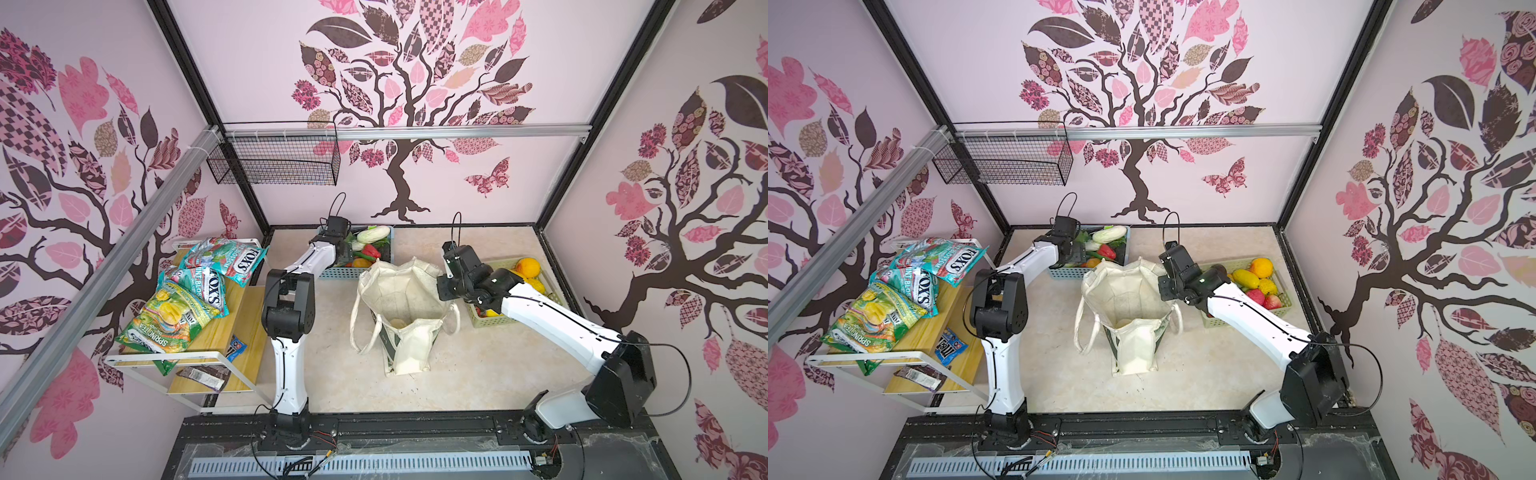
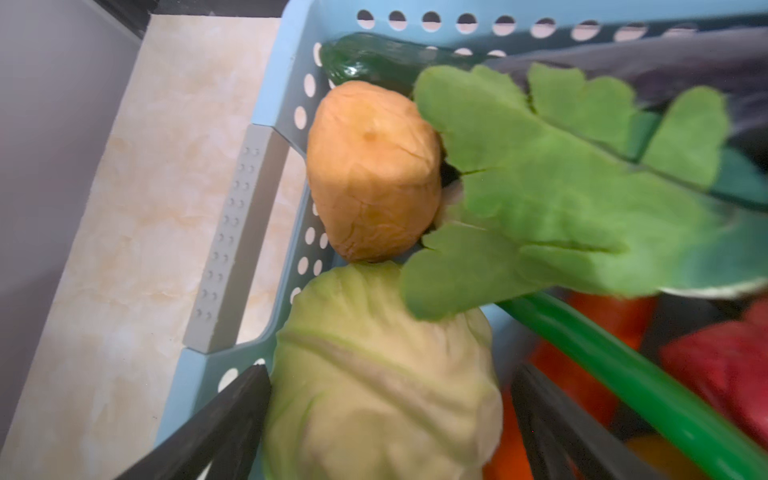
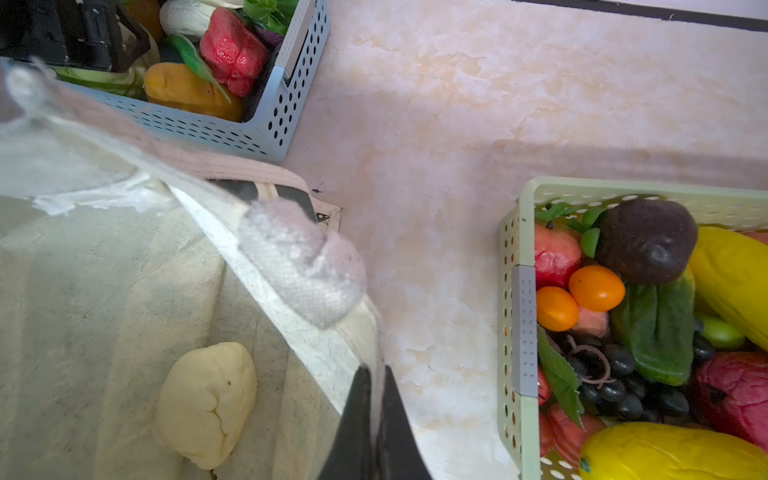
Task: Place the food into the grocery bag and tie it
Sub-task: 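Lower the left gripper onto the green cabbage in the blue basket and close it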
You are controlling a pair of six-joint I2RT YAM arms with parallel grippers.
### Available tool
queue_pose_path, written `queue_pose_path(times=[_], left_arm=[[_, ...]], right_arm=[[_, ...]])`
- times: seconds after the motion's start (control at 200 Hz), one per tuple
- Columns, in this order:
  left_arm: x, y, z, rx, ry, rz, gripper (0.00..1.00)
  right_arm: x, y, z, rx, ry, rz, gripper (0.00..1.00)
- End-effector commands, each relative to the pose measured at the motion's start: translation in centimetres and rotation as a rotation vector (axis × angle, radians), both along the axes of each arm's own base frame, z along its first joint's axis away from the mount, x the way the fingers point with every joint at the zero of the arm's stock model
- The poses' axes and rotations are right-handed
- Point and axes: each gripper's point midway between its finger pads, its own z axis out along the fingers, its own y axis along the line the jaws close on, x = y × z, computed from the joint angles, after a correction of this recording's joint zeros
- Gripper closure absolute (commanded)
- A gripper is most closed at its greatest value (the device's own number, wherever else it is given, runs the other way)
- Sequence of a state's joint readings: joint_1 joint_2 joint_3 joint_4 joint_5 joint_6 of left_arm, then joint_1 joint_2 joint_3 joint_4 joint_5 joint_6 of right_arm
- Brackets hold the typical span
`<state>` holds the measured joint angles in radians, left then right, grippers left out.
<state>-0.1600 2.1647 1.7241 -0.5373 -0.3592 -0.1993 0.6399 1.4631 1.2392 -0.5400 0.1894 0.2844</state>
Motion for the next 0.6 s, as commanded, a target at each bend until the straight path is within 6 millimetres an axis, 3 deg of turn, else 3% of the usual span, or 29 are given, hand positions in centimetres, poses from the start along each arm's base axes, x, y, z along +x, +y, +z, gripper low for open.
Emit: queue_pose_path(times=[0.0, 0.305, 0.595], left_arm=[[0.6, -0.3, -0.9, -0.017, 0.011, -0.003, 0.09], [0.4, -0.3, 1.0, -0.036, -0.028, 0.006, 0.28], [-0.7, -0.5, 4.3, -0.071, -0.091, 0.001, 0.31]], right_arm=[[-0.4, 0.2, 0.8, 0.0, 0.011, 0.019, 1.0], [-0.2, 0.3, 0.7, 0.007, 0.011, 0.012, 1.0], [-0.3, 0.9, 0.6, 0.043, 0.021, 0.019, 1.0]])
